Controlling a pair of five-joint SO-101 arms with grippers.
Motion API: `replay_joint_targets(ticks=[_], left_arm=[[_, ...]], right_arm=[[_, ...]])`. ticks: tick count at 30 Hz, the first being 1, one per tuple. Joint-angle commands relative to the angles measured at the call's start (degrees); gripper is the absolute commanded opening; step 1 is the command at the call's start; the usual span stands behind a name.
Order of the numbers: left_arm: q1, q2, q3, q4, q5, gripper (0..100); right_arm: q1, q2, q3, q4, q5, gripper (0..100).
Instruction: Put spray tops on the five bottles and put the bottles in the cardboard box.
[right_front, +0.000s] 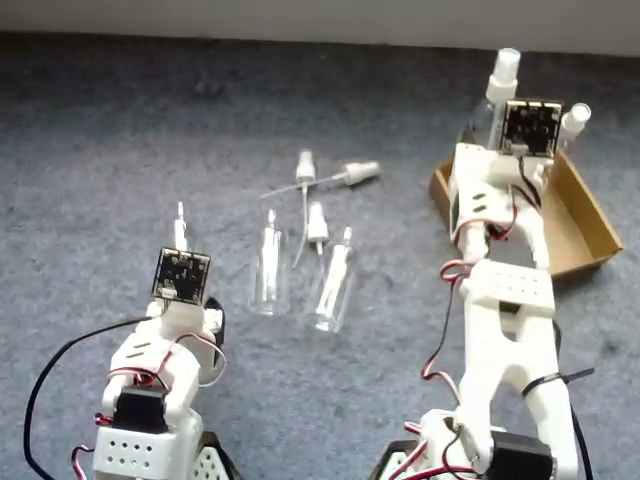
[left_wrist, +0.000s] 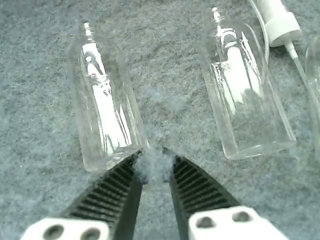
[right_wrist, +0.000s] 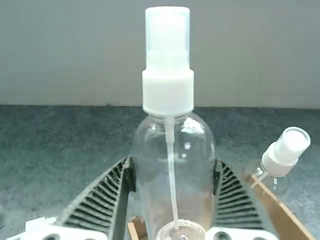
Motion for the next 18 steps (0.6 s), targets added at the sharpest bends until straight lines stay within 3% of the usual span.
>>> replay_joint_targets(ticks=[1, 12, 18], left_arm=[[1.0, -0.5, 1.2, -0.7, -0.5, 0], [1.0, -0.5, 1.2, -0.7, -0.5, 0], [1.0, -0.5, 1.2, -0.7, -0.5, 0]], right_arm=[[0.0, 0.0, 1.5, -8.8, -0.6, 12.7], [0.0, 5.2, 7.3, -16.7, -0.7, 12.7], [4.4, 12.7, 7.4, -25.8, -16.4, 12.7]])
